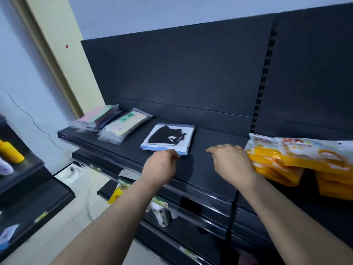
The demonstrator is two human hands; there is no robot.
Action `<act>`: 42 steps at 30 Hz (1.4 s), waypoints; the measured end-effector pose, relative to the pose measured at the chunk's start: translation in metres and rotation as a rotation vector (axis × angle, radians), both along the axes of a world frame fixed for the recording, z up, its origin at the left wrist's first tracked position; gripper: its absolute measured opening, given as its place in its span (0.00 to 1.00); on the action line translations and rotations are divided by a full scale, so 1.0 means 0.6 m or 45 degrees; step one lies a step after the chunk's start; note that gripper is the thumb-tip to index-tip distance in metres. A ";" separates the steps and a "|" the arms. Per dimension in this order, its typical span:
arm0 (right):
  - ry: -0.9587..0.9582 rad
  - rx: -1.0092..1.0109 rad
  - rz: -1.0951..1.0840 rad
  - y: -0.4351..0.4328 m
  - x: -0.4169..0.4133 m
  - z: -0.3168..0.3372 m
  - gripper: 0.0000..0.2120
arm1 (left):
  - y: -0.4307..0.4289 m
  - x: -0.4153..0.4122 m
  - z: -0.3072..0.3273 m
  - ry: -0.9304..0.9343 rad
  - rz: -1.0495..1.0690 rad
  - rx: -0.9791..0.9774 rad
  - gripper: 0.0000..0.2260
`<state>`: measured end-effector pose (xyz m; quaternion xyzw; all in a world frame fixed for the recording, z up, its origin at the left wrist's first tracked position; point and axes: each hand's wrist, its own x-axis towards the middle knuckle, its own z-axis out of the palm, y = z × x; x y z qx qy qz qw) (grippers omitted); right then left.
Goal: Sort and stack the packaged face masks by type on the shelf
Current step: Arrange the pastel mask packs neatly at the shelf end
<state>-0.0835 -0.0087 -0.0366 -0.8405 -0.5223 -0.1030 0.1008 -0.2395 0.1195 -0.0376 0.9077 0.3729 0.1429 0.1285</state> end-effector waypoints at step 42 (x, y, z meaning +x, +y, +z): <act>0.098 -0.112 -0.389 0.217 0.029 -0.032 0.11 | 0.233 0.151 -0.042 0.188 -0.298 -0.158 0.22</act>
